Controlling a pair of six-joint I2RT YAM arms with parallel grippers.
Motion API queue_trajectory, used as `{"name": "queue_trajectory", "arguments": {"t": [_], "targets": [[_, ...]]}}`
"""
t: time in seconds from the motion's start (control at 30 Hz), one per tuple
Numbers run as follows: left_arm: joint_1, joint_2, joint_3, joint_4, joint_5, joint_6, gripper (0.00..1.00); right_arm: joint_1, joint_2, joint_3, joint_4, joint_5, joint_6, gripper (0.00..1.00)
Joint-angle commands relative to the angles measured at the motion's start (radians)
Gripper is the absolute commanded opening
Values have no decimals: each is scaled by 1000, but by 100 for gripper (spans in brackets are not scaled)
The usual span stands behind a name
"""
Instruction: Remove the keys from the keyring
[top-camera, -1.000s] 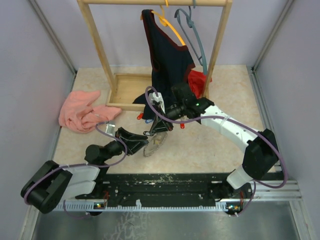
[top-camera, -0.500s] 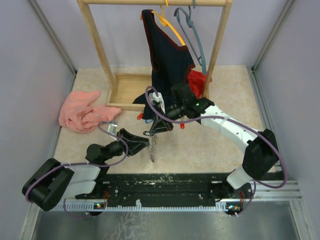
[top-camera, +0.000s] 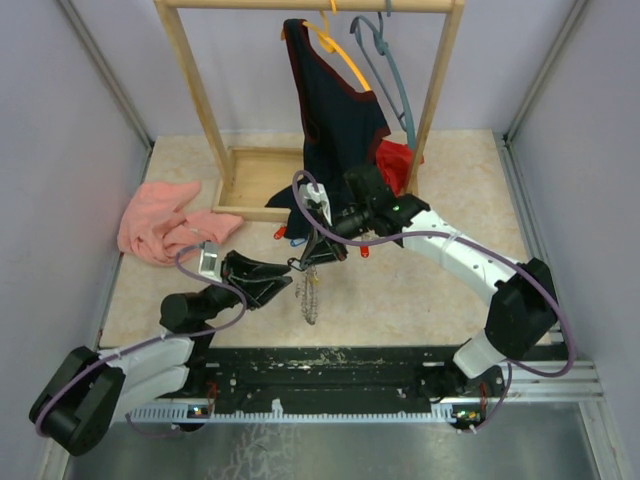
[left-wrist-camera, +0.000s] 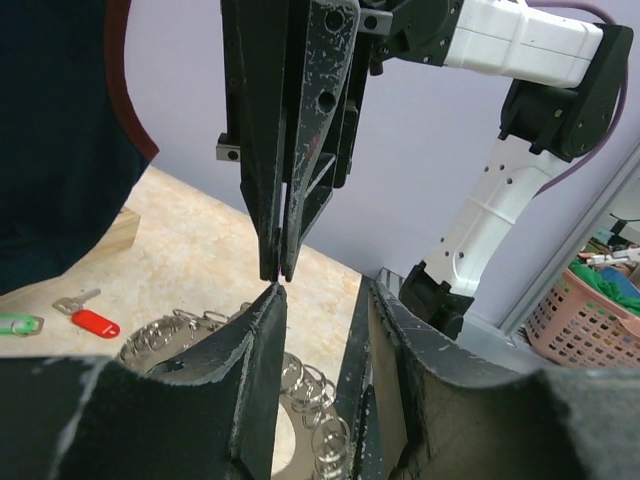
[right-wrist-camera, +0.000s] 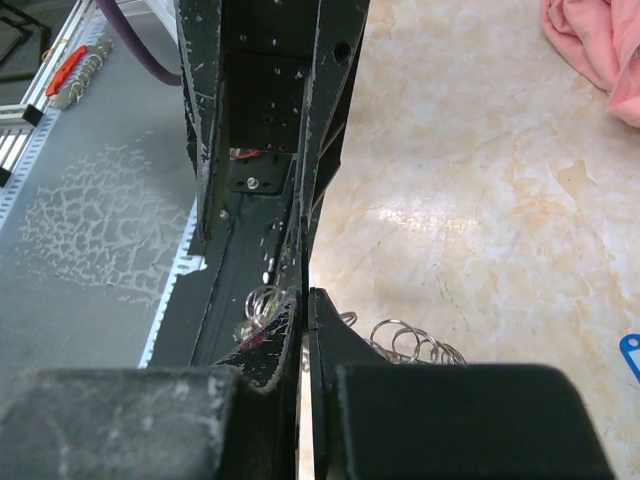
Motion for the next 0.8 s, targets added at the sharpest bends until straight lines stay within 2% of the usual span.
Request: {"name": "queue_trajectory", "arguments": {"t": [0.0,0.37,0.77], "targets": [[3,-29,49,-29,-50,50,44,-6,-43,16,39,-51,-6,0],[2,-38,56,-140,-95,84,43,-6,-47,19,35,-73,-6,0],[0,-17,105,-117,-49,56,43,-6,-41,13,44,-76,0,0]]}}
